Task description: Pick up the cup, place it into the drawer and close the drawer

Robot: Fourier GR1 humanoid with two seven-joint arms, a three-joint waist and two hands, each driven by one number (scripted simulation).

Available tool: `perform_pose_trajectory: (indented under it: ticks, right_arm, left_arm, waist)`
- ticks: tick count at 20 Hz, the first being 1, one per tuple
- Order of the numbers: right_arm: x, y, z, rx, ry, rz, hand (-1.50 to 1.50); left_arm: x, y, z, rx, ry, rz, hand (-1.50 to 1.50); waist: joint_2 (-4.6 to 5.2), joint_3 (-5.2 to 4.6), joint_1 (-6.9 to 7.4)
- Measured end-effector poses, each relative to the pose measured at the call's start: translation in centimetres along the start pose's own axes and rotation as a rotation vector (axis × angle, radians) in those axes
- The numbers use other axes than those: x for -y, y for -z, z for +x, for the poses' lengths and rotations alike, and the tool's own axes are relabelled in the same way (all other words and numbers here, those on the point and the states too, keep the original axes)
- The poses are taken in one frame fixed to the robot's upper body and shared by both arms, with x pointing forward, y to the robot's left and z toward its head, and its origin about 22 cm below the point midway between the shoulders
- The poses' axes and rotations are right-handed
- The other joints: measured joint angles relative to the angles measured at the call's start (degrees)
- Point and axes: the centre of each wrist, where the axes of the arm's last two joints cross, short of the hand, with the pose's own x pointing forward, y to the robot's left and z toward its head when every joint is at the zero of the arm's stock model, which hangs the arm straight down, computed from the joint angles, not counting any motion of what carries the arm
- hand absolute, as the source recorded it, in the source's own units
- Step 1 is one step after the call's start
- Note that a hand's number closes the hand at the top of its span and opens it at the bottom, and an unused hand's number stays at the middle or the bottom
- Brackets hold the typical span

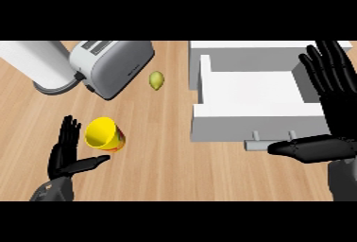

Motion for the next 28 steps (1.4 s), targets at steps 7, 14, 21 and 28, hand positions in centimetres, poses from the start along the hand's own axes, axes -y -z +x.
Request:
perform_pose_trajectory:
  ticks: [7, 14, 21, 28]
  right_arm:
    - [-0.1, -0.5, -0.1, -0.005, 0.004, 0.013, -1.50]
    - [0.4, 0.1, 0.0, -0.001, 0.004, 0.026, -1.50]
    - [0.4, 0.1, 0.0, -0.005, -0.001, 0.026, -1.50]
    - [0.6, 0.0, 0.1, -0.004, -0.011, 0.025, -1.50]
  left_arm:
    - [-0.4, -0.6, -1.3, 0.019, -0.009, 0.003, -1.50]
    - [1.3, 0.1, -1.4, 0.028, -0.017, -0.022, -1.50]
    - [2.7, 1.0, -1.2, 0.026, -0.061, -0.056, -1.50]
    - [3.8, 1.7, -0.8, 0.091, -0.086, -0.100, 1.50]
  waist:
    - [0.17, -0.06, -0.44]
    - [0.36, -0.11, -0.82]
    - [0.47, -0.14, -1.11]
    - [0.49, -0.14, -1.06]
